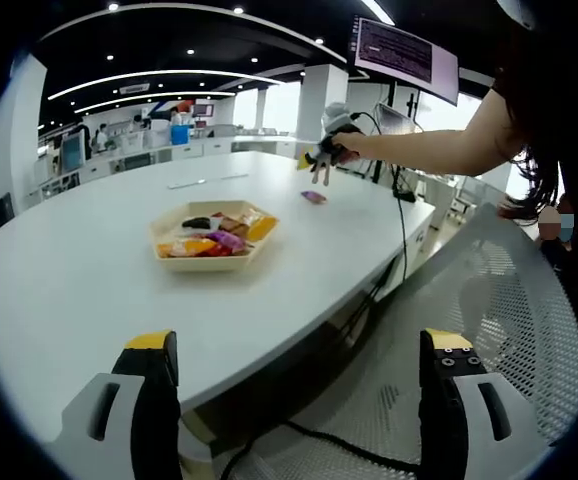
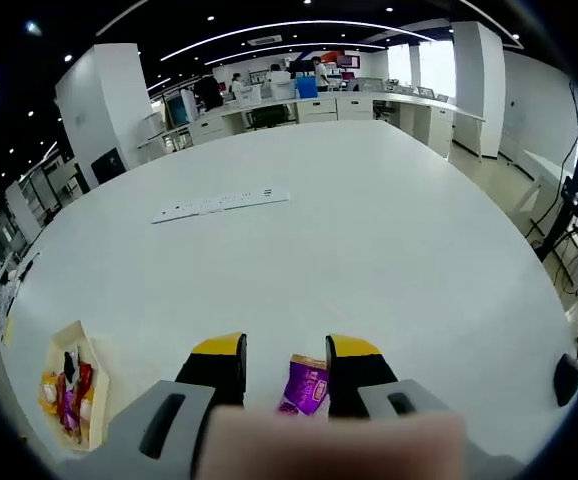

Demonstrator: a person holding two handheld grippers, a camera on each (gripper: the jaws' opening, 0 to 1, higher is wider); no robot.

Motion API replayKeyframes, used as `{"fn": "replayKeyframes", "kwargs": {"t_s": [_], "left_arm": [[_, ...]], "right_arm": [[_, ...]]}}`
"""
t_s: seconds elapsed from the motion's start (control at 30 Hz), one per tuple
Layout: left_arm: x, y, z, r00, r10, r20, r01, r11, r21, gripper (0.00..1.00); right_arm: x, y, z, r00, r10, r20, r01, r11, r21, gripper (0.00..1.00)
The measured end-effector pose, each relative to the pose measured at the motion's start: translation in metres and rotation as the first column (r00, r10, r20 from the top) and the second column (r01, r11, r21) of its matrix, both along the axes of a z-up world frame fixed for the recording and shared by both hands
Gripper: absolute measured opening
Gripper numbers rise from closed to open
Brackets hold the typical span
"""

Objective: Place the target food into the container with the food tongs after gripping and lifting it, then release it inside without dropping or visibly crushing the food.

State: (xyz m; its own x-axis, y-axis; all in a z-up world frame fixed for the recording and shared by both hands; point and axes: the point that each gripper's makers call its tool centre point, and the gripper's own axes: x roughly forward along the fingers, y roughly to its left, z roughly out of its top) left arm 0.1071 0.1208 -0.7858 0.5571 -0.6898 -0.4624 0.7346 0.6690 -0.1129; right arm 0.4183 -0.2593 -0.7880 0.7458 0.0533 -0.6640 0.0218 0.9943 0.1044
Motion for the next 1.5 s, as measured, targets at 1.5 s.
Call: {"fn": "replayKeyframes", "kwargs": {"t_s": [1.5], "left_arm": [[0.001,0.001,-0.001,1.0,0.026,-0.018,-0.026,1.0,-0.005,0.97]], "right_arm": [[0.002,0.034,-0.035,0.984,0.171,-0.04,-0.174,0.981,-0.087,0.2]]}}
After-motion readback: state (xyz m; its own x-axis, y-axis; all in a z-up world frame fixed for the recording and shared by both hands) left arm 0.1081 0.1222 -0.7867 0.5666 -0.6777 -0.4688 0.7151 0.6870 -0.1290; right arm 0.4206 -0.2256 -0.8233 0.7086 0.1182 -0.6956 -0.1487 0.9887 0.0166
